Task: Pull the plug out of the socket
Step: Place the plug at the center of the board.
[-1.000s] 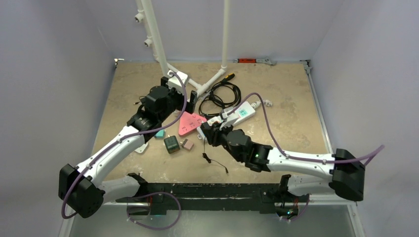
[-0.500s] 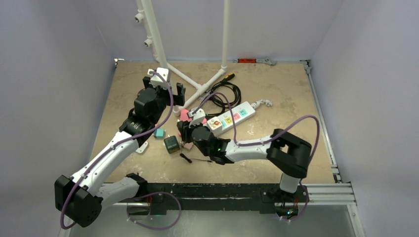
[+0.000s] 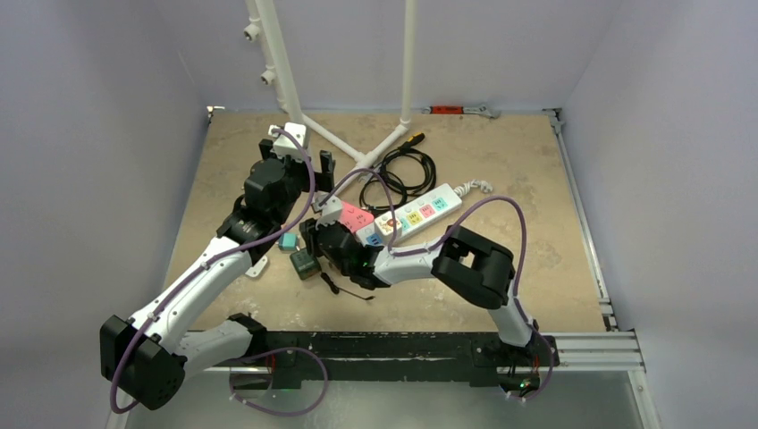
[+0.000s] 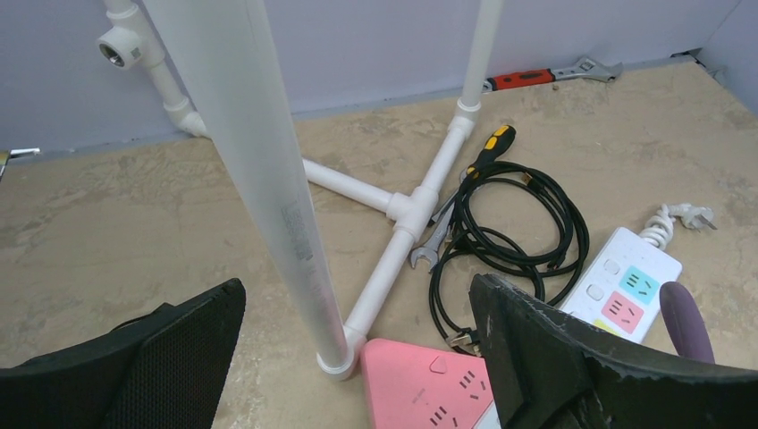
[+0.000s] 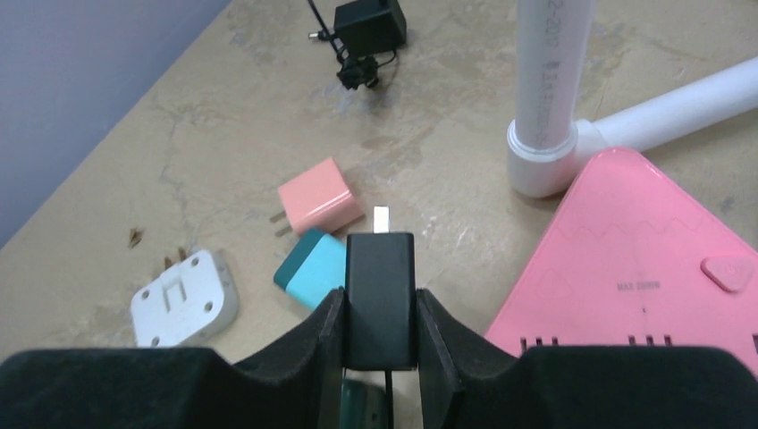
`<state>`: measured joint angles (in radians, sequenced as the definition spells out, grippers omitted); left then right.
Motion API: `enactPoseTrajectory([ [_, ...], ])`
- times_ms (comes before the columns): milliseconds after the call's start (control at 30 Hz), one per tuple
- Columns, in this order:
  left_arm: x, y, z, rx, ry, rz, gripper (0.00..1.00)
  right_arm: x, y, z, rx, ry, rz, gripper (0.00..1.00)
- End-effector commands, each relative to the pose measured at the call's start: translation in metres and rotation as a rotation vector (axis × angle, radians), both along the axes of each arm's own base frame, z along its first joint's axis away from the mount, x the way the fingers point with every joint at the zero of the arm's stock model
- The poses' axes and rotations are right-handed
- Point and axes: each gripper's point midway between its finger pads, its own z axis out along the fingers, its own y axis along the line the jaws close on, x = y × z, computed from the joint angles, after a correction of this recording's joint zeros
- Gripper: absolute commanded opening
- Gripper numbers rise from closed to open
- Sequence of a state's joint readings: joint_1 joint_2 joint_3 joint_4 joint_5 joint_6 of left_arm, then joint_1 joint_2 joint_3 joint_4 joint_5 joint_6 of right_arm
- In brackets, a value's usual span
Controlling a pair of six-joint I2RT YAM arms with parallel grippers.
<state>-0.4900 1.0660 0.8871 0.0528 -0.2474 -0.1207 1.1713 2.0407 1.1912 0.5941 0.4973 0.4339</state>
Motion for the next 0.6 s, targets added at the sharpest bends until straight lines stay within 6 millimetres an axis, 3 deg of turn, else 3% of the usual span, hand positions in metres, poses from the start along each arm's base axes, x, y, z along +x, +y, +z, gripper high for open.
enactPoseTrajectory([
  [0,0.002,-0.001,0.014,-0.033,-0.028,-0.003,0.97,0.011,0.015,0.013,0.046,0.006,-0.002,0.01],
  [200,0.002,-0.002,0.014,-0.031,-0.029,-0.008,0.97,0.012,0.012,0.008,0.020,0.019,-0.015,0.35],
  [300,0.002,-0.004,0.014,-0.030,-0.025,-0.016,0.97,0.011,0.010,0.009,0.022,0.020,-0.011,0.45],
  [567,0.003,-0.006,0.008,-0.023,-0.011,-0.024,0.97,0.007,0.005,0.023,0.037,0.005,0.007,0.52],
])
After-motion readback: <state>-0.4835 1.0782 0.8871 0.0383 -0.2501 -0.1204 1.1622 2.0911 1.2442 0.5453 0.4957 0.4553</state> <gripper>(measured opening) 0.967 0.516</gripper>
